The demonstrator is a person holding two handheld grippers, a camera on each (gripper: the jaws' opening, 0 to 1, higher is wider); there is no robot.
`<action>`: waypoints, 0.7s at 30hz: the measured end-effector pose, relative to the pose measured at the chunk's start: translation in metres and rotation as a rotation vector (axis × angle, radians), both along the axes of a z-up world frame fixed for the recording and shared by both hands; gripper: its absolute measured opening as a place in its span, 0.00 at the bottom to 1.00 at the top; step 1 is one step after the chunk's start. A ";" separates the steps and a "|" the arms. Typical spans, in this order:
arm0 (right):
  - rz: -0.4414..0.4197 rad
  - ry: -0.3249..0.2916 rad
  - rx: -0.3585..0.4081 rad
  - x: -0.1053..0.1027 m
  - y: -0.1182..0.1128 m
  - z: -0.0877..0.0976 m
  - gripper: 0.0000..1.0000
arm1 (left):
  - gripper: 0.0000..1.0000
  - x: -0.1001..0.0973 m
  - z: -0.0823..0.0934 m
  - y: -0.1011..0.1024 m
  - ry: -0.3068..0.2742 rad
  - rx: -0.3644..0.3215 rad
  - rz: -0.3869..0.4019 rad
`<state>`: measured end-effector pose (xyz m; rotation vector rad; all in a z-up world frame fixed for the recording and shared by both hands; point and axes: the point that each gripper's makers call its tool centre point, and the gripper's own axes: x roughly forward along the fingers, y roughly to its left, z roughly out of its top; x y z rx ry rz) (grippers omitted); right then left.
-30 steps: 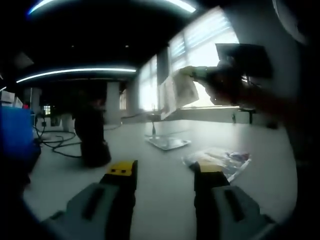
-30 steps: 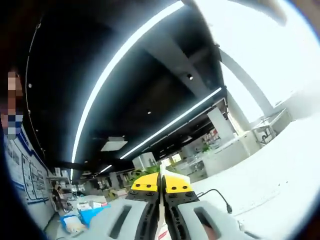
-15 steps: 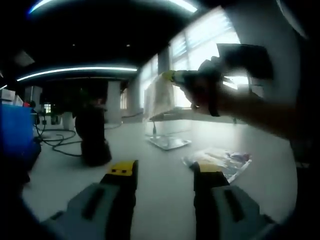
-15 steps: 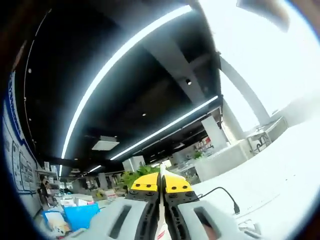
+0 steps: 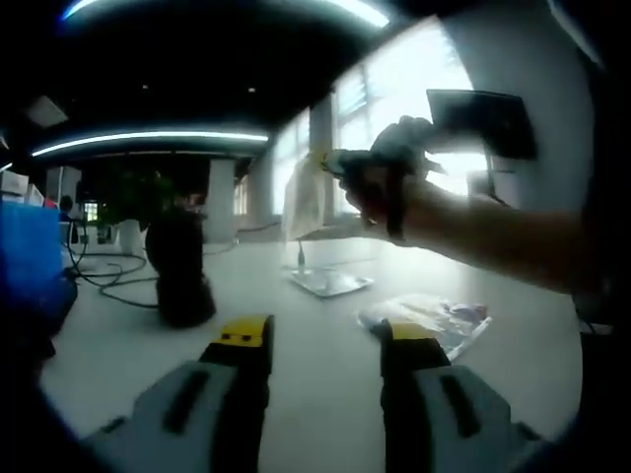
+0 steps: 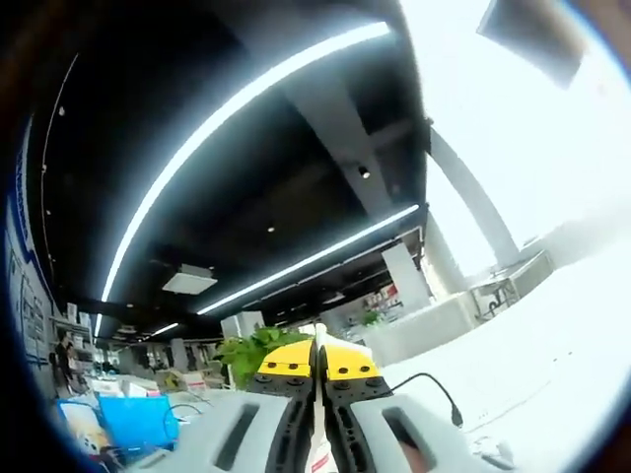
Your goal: Clip sheet goods on table flip sheet goods clip sheet goods scan sheet goods put sheet goods back to table
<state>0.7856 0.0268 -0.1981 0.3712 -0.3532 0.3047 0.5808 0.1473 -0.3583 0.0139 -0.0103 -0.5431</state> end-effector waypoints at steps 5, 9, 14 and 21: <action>-0.006 -0.001 -0.022 0.003 0.005 -0.006 0.00 | 0.36 0.000 -0.001 0.000 -0.002 0.010 0.002; -0.015 -0.021 -0.073 0.002 0.013 -0.012 0.00 | 0.36 0.001 0.002 0.004 -0.002 -0.019 0.011; -0.022 -0.035 -0.080 0.001 0.014 -0.016 0.00 | 0.36 0.000 0.004 0.004 0.002 -0.047 0.006; 0.015 -0.040 -0.062 -0.008 0.015 -0.003 0.00 | 0.36 0.000 0.005 0.004 -0.001 -0.041 0.010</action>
